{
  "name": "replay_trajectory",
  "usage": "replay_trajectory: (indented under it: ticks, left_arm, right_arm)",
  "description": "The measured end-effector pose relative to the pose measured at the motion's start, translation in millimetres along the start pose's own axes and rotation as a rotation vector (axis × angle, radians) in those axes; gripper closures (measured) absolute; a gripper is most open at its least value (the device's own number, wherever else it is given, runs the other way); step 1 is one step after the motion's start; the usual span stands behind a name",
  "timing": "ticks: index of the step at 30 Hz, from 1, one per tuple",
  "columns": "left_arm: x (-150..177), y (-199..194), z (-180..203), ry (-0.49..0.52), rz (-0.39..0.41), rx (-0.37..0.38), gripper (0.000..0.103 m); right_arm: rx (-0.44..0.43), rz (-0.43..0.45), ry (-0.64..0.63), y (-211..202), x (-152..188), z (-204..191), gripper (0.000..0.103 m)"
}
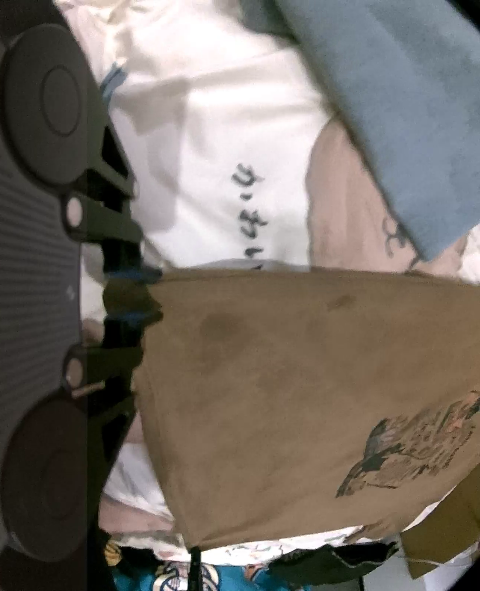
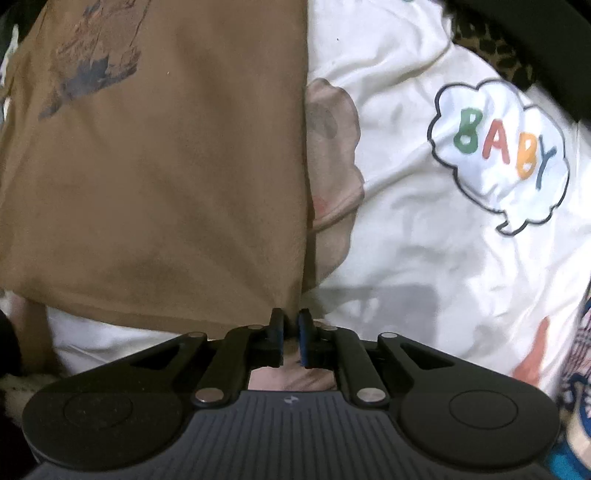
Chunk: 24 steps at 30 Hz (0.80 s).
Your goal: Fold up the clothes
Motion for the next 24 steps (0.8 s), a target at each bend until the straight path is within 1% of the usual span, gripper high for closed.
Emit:
replay_trajectory:
  ticks: [1,3,5,8,9,14,15,16,17,18,19,20,21,24]
  left_arm:
    - [-3,-2,-4,-0.017,0.013,0.004,0.069]
    - [-8,-4,-13,-0.051,0.033,0.009,0.068]
    - [-14,-1,-19,-0.064,0.041,0.009,0.068]
    - [-19,8,-21,-0.054,0.037,0.024,0.068]
    - [-18,11,-21,-0.055,0.031,0.045,0.068]
    - [-18,24,-22,-0.058,-0.002,0.143,0.068]
    - [-17,26,-22,-0.058,-0.010,0.161,0.073]
    - [-16,28,-23,-0.061,-0.019,0.168,0.086]
    - [-16,29,-25,-0.064,-0.027,0.176,0.092]
    - [-15,30,-26,-0.066,-0.035,0.183,0.094]
    - [-14,29,-26,-0.054,-0.037,0.186,0.096]
    - [-13,26,-25,-0.039,-0.040,0.180,0.098]
    - [-12,24,-25,-0.023,-0.042,0.174,0.100]
    - [-10,17,-26,0.000,-0.050,0.174,0.100]
  right_arm:
    - [-0.004,0.008,0.002,-2,-1,1,0.078]
    - [-0.003,0.026,0.022,-5,-5,5,0.073]
    - [-0.015,0.050,0.034,-6,-12,6,0.072]
    - [-0.043,0.071,0.037,-1,-20,4,0.065]
    - [-0.046,0.074,0.035,1,-22,3,0.063]
    - [-0.074,0.040,0.057,21,-24,4,0.062]
    - [-0.073,0.040,0.050,25,-24,4,0.062]
    - [-0.071,0.040,0.043,29,-24,4,0.063]
    - [-0.081,0.034,0.041,34,-22,4,0.063]
    - [-0.099,0.023,0.039,38,-19,3,0.069]
    - [-0.103,0.018,0.026,39,-16,2,0.090]
    - [-0.103,0.013,0.010,39,-13,1,0.099]
    - [-0.093,0.012,0.006,38,-11,1,0.101]
    - [-0.054,0.001,0.008,31,-6,0,0.103]
Point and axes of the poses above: each gripper's, at about its wrist camera, not at the fingertips, and y roughly the way its jaws point, z to its right, x to its underside, the point moved 9 cm from there along y, roughly the way its jaws point, and after that the axes turned 11 degrees about -z, right-handed, at the moved point
